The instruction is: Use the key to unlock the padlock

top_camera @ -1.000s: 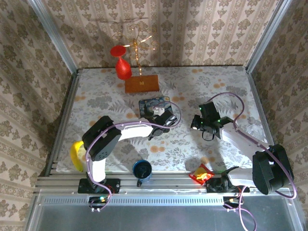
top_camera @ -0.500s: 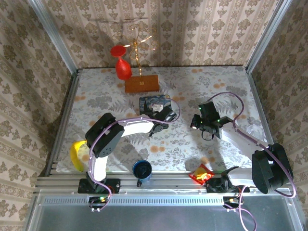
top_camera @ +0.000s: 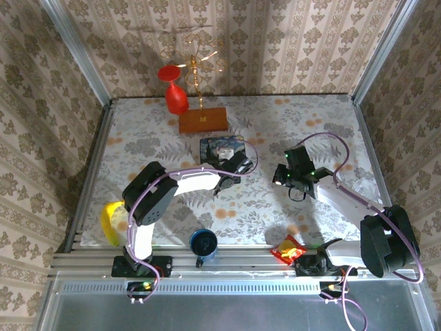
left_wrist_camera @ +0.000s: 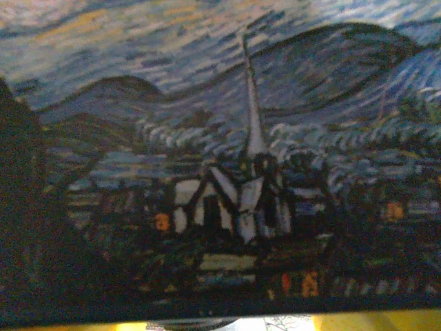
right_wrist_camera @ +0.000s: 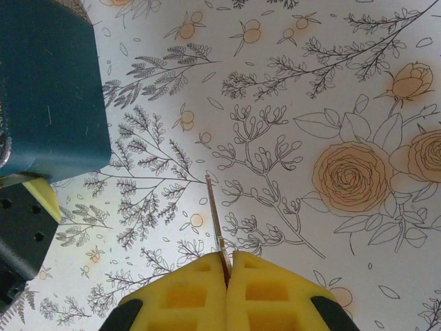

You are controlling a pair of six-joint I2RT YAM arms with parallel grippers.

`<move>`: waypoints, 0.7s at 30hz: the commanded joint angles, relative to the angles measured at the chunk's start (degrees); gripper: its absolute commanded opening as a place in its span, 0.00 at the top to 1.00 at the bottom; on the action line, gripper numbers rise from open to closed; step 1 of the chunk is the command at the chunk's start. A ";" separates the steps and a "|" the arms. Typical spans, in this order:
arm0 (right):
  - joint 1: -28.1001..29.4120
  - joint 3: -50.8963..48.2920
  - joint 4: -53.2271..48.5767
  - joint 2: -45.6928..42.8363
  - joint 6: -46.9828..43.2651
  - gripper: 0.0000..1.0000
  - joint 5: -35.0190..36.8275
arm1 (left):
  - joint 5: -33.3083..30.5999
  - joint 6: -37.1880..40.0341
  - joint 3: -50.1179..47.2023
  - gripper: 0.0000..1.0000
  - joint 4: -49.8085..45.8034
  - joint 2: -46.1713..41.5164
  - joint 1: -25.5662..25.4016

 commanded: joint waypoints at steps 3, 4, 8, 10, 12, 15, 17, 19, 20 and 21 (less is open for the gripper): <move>-0.28 -1.31 1.31 0.61 1.47 1.00 -1.26 | -0.20 -0.90 -0.64 0.41 -0.34 1.92 0.44; -0.27 -1.41 1.40 0.51 1.48 1.00 -1.31 | -0.09 -1.01 -0.92 0.41 -0.24 2.03 0.43; -0.28 -1.70 1.57 0.71 1.57 1.00 -1.30 | -0.46 -1.22 -1.22 0.43 -0.25 2.33 0.39; -0.26 -1.77 1.56 0.69 1.63 1.00 -1.36 | -0.90 -0.96 -1.26 0.43 0.00 2.18 0.40; -0.25 -1.79 1.64 0.67 1.65 1.00 -1.30 | -1.20 -0.62 -1.07 0.43 0.36 2.01 0.47; -0.28 -1.96 1.73 0.73 1.74 1.00 -1.30 | -1.38 -0.15 -0.86 0.43 1.13 2.06 0.57; -0.22 -2.05 1.90 0.65 1.83 1.00 -1.38 | -1.56 0.11 -0.67 0.43 1.57 2.16 0.66; -0.26 -2.14 2.01 0.61 1.92 1.00 -1.60 | -1.89 0.37 -0.56 0.44 1.85 2.25 0.69; -0.21 -2.22 2.15 0.52 1.92 1.00 -1.65 | -1.99 0.50 -0.43 0.44 1.99 2.33 0.74; -0.28 -2.31 2.10 0.53 1.87 1.00 -1.67 | -2.08 0.59 -0.38 0.46 2.12 2.34 0.74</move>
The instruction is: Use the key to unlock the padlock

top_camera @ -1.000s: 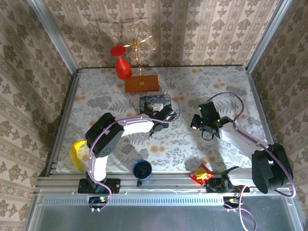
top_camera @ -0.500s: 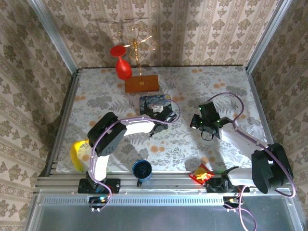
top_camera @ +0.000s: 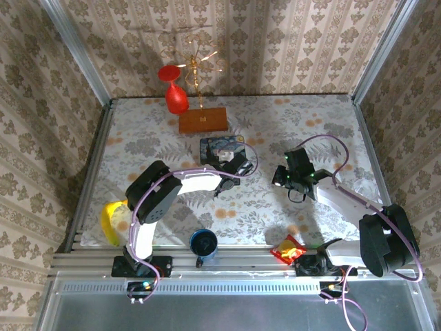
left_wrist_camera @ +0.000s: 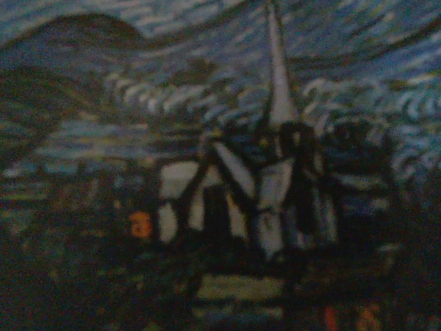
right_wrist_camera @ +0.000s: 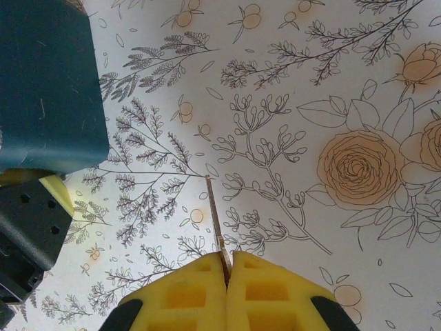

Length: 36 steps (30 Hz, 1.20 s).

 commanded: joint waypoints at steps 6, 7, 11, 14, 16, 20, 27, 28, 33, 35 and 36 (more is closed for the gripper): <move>-0.24 -0.96 0.43 0.08 0.80 1.00 -0.54 | -1.74 0.62 0.36 0.46 0.75 1.01 0.77; -0.26 -1.05 0.50 0.08 0.89 1.00 -0.53 | -1.61 0.43 0.11 0.46 0.67 1.09 0.77; -0.25 -1.05 0.49 0.10 0.89 1.00 -0.47 | -0.79 -0.20 -0.50 0.53 0.66 1.18 0.76; -0.28 -1.13 0.74 0.32 0.98 1.00 -0.67 | -0.35 -0.45 -0.71 0.58 0.75 0.96 0.77; -0.24 -1.48 1.39 0.30 0.98 1.00 -1.22 | -0.19 -0.45 -0.80 0.61 0.90 0.51 0.78; -0.17 -4.04 4.85 -0.33 0.48 1.00 -3.28 | 2.12 -1.67 -0.64 0.68 0.25 -0.59 0.96; -0.19 -15.68 27.33 -0.10 -1.32 1.00 -15.96 | 10.36 -6.13 0.62 0.71 -0.95 -2.13 1.51; -0.03 -17.18 30.95 0.31 -1.18 1.00 -17.58 | 10.81 -6.25 0.69 0.71 -0.93 -2.35 1.47; 1.45 -19.53 40.06 3.55 -2.70 1.00 -22.43 | 13.41 -7.13 1.33 0.70 -0.65 -3.36 2.48; 2.70 -18.93 41.30 4.73 -4.20 1.00 -23.59 | 15.32 -7.31 1.72 0.71 -0.87 -3.72 3.00; 3.29 -18.61 41.90 6.68 -4.69 1.00 -24.11 | 16.37 -7.60 1.98 0.73 -1.26 -3.90 3.29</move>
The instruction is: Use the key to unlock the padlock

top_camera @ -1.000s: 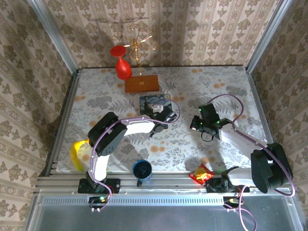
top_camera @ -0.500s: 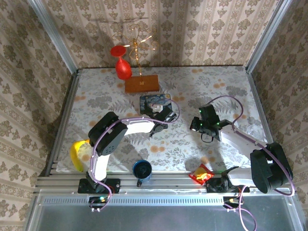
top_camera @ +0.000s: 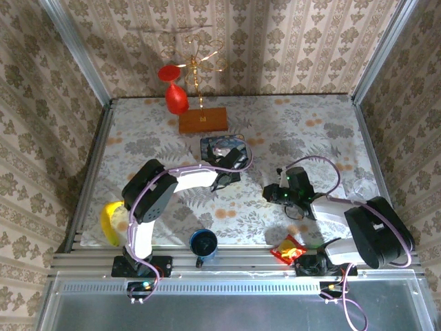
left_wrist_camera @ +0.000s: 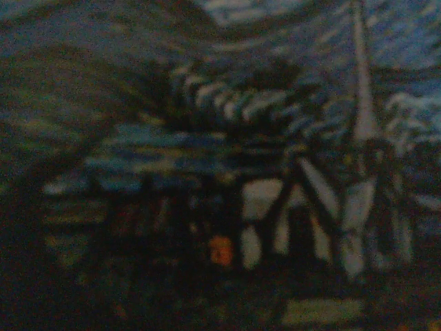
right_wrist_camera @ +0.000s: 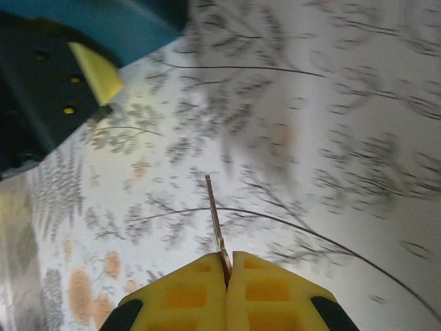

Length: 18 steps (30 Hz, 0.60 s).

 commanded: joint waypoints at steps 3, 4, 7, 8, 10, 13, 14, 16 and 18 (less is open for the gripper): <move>2.54 1.56 9.50 4.78 -3.05 1.00 -6.11 | 8.47 -1.87 3.11 0.77 -3.28 -2.91 1.77; 2.88 1.83 10.29 5.54 -2.88 1.00 -6.40 | 9.00 -2.05 3.26 0.77 -3.44 -3.01 1.98; 3.40 2.79 11.71 7.87 -2.68 1.00 -6.92 | 10.00 -2.89 3.44 0.77 -3.06 -3.37 2.44; 3.68 2.82 12.90 8.65 -2.37 1.00 -7.21 | 10.26 -3.24 3.61 0.77 -3.18 -3.29 2.53; 4.18 2.82 15.41 10.03 -1.55 1.00 -7.55 | 11.05 -3.92 3.94 0.77 -3.43 -3.03 2.71; 5.38 3.70 17.47 12.34 -0.99 1.00 -7.06 | 12.57 -4.71 4.06 0.77 -3.14 -2.67 3.00; 5.84 4.17 18.01 13.29 -1.03 1.00 -7.01 | 12.97 -4.55 4.13 0.77 -3.23 -2.58 3.04; 6.61 4.88 19.39 14.98 -0.71 1.00 -6.53 | 13.09 -4.47 4.49 0.77 -3.69 -2.49 3.07; 7.10 5.28 21.32 16.60 -0.09 1.00 -6.05 | 13.34 -4.81 4.34 0.77 -3.50 -2.73 3.26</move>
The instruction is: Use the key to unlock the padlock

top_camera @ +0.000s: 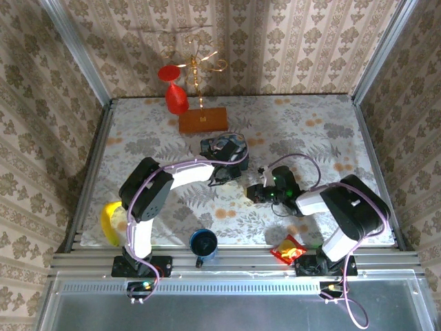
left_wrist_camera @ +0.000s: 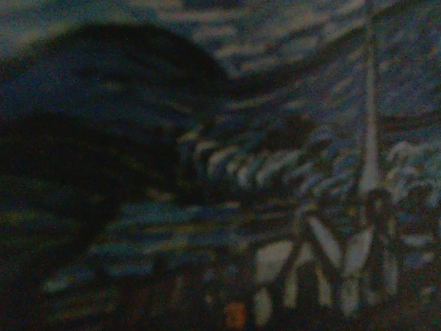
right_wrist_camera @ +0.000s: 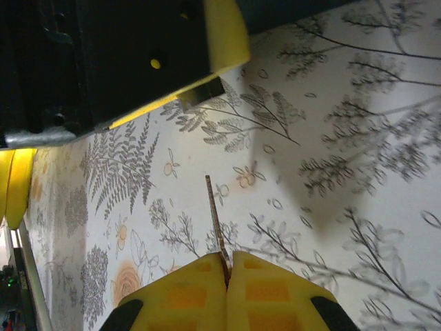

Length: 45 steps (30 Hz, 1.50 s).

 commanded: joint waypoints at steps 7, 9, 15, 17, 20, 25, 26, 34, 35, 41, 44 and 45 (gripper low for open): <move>1.19 1.42 10.71 6.05 1.65 1.00 1.58 | 3.06 -1.71 1.17 0.77 0.29 -3.06 0.78; 1.24 1.47 12.17 7.62 1.97 1.00 1.23 | 3.23 -1.55 1.17 0.77 0.22 -3.24 0.84; 1.17 1.31 18.68 12.37 3.98 1.00 -0.13 | 3.67 -1.45 0.56 0.77 0.88 -3.72 0.98; 1.25 1.33 19.94 13.25 4.37 1.00 -0.16 | 4.03 -1.45 0.49 0.77 1.15 -3.72 1.05; 1.10 1.68 20.23 14.19 4.50 1.00 -0.18 | 4.38 -1.62 0.39 0.77 1.46 -3.70 1.20; 1.06 1.44 20.16 14.09 4.46 1.00 1.01 | 4.65 -1.76 0.16 0.78 1.52 -4.03 1.23; 1.02 1.39 20.14 14.15 4.41 1.00 1.43 | 4.73 -1.73 0.01 0.78 1.50 -4.08 1.23; 1.01 1.09 23.13 15.28 5.29 1.00 3.76 | 5.43 -2.08 -0.23 0.78 1.63 -3.90 1.32; 1.01 1.09 23.74 15.54 5.47 1.00 3.85 | 5.52 -2.16 -0.17 0.78 1.69 -3.82 1.32; 1.01 0.06 26.56 16.09 6.09 1.00 5.79 | 5.44 -2.38 -0.56 0.78 1.68 -3.81 1.37; 1.01 -0.62 27.71 16.31 6.30 1.00 6.45 | 5.53 -2.42 -0.61 0.78 1.77 -3.81 1.42; 1.01 -0.69 27.99 16.38 6.30 1.00 6.37 | 5.53 -2.49 -0.67 0.78 1.77 -3.81 1.41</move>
